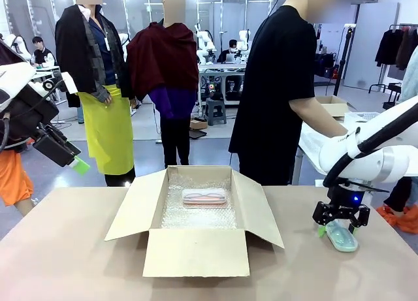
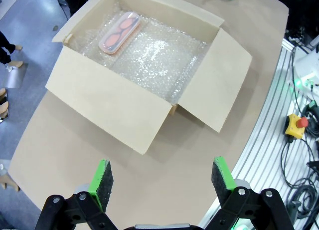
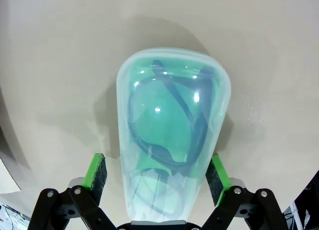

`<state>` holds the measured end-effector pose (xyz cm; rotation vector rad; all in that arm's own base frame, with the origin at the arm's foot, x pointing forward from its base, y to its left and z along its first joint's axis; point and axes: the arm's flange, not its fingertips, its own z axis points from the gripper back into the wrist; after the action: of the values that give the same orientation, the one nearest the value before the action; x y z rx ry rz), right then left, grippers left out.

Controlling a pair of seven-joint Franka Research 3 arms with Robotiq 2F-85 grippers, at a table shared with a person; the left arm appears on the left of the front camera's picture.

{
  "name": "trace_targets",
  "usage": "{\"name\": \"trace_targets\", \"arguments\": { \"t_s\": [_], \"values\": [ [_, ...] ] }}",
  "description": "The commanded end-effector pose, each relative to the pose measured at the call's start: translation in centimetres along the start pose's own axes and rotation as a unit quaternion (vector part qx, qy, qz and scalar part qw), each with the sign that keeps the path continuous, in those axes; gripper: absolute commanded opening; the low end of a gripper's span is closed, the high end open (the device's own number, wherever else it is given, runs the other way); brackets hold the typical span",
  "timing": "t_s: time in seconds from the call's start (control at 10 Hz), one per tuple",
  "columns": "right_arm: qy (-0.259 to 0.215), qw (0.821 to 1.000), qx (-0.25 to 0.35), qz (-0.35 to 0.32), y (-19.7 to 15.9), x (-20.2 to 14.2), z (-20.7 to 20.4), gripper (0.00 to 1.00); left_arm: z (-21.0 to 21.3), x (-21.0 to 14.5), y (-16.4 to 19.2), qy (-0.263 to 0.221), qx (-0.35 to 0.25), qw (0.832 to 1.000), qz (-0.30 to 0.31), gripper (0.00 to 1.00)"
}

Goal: Pack the glasses set securely to prepare it for shipping.
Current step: Put the Glasses case from the right side of the table into the Package Box.

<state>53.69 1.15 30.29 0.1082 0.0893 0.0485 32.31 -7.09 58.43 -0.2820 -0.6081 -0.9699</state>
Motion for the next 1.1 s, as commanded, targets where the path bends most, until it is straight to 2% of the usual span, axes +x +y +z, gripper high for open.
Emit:
{"name": "trace_targets", "arguments": {
  "t_s": [0.0, 0.1, 0.6, 0.7, 0.8, 0.9, 1.0],
  "values": [
    [-0.021, 1.0, -0.001, -0.005, 0.8, -0.8, -0.6, 0.91, 0.2, 0.0, -0.1, -0.007, -0.009, 1.0, 0.002, 1.0],
    [-0.02, 1.0, -0.002, -0.003, 0.7, -1.1, -0.5, 0.84, 0.2, 0.0, -0.1, -0.007, -0.009, 1.0, 0.002, 1.0],
    [-0.014, 1.0, -0.013, -0.004, 0.7, -1.5, 0.0, 0.34, 0.2, 0.0, -0.1, -0.007, -0.009, 1.0, 0.002, 1.0],
    [-0.013, 1.0, -0.013, -0.002, 0.8, -1.6, 0.7, 0.28, 0.2, 0.0, -0.1, -0.007, -0.009, 1.0, 0.002, 1.0],
    [-0.017, 1.0, -0.008, 0.023, 1.4, -2.0, 2.5, 0.26, 0.2, 0.0, -0.1, -0.007, -0.009, 1.0, 0.002, 1.0],
    [-0.024, 0.997, -0.031, 0.064, 2.8, -2.3, 5.5, 0.26, 0.2, 0.0, -0.1, -0.007, -0.009, 1.0, 0.002, 1.0],
    [-0.006, 0.991, -0.044, 0.123, 4.0, -2.4, 8.2, 0.26, 0.2, 0.0, -0.1, -0.007, -0.009, 1.0, 0.002, 1.0]
  ]
}}
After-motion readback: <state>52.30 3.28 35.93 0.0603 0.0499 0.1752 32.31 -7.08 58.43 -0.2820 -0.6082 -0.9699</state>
